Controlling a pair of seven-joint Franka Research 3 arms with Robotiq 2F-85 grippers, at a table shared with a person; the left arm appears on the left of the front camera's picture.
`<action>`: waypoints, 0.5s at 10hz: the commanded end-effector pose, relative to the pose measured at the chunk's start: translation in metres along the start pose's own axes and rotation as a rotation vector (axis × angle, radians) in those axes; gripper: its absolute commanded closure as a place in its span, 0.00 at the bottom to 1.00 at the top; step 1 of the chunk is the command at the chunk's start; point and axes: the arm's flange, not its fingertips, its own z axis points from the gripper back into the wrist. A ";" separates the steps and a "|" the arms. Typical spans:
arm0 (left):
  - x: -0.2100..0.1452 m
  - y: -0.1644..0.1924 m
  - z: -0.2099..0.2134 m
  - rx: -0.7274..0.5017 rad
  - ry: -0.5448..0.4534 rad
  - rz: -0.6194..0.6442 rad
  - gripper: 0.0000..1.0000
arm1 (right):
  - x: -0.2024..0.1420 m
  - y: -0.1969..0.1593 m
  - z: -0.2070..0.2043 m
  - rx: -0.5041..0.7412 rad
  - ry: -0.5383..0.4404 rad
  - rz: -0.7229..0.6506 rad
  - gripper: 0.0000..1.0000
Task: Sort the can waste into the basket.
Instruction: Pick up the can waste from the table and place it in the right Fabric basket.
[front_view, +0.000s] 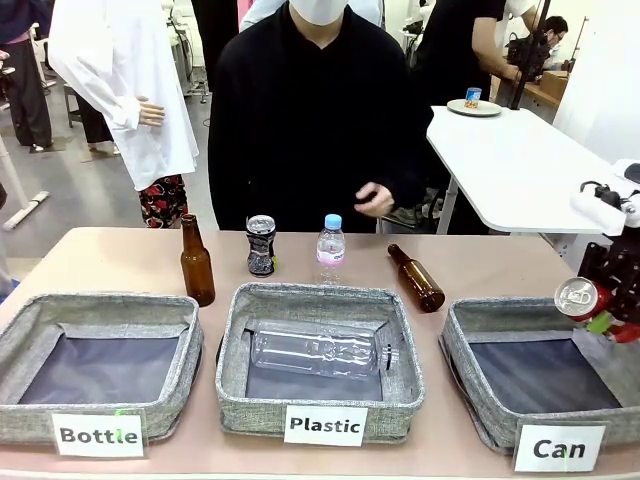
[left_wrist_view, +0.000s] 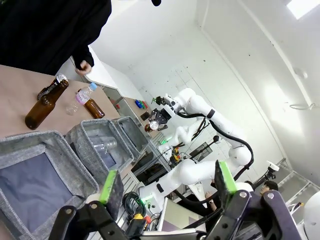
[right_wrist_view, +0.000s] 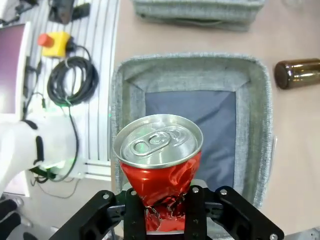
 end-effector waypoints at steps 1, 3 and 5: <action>-0.001 -0.001 -0.001 -0.007 -0.011 -0.017 0.04 | -0.001 -0.006 -0.003 -0.018 0.042 -0.034 0.17; -0.001 -0.001 -0.001 -0.007 -0.011 -0.017 0.04 | -0.001 -0.007 -0.004 -0.011 0.059 -0.039 0.00; -0.001 -0.001 -0.001 -0.007 -0.011 -0.017 0.04 | -0.001 -0.013 -0.003 -0.020 0.059 -0.037 0.00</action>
